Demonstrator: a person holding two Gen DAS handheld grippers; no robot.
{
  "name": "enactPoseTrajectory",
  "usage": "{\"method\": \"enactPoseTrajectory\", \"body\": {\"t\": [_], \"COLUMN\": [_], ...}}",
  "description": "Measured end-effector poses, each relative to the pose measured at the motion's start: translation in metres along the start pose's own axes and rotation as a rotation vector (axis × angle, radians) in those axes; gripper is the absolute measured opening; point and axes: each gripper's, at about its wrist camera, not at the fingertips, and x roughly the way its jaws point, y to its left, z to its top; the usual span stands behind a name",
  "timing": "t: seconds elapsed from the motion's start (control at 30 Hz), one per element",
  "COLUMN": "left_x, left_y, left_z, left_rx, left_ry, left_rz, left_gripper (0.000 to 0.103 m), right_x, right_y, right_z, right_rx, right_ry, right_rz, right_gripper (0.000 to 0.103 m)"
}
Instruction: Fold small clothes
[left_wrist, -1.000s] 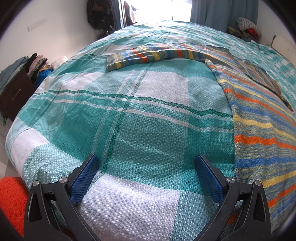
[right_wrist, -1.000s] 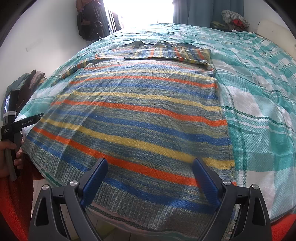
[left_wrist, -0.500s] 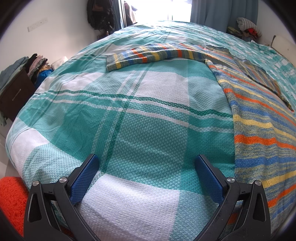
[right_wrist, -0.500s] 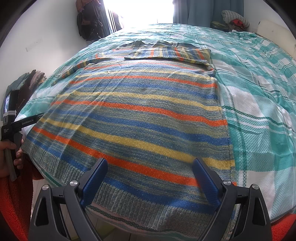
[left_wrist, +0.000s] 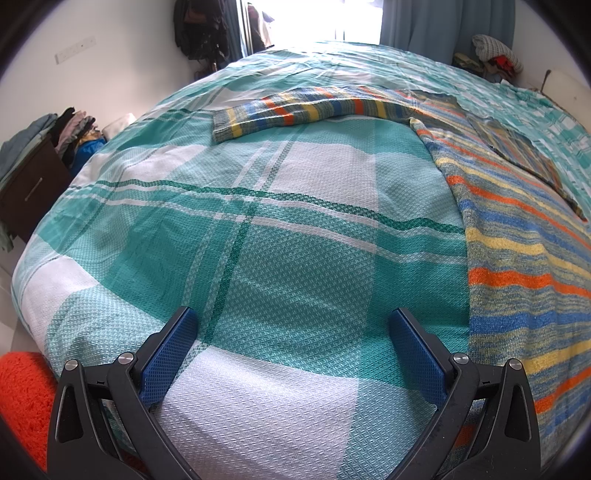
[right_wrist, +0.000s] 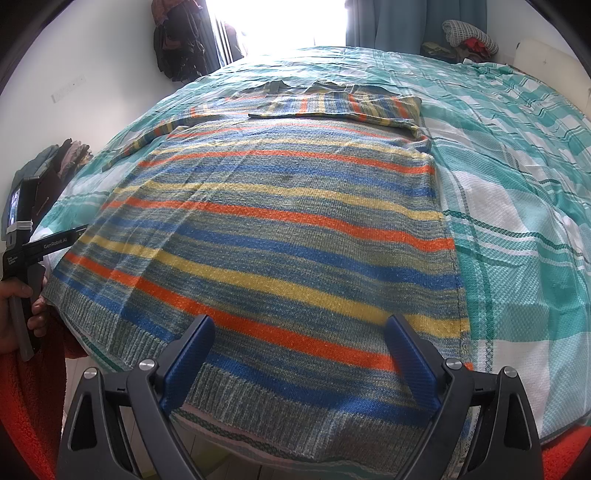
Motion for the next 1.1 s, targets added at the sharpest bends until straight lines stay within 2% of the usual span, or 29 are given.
{"method": "enactPoseTrajectory", "body": {"t": [1.1], "left_x": [0.0002], "left_y": [-0.0005], "left_z": [-0.0007], "left_rx": [0.0], "left_ry": [-0.004], "left_rz": [0.001], "left_gripper": [0.103], "right_x": [0.0014], "right_y": [0.001], "right_z": [-0.0006], "right_rx": [0.004], "right_ry": [0.0], "right_rz": [0.003], "right_gripper": [0.094]}}
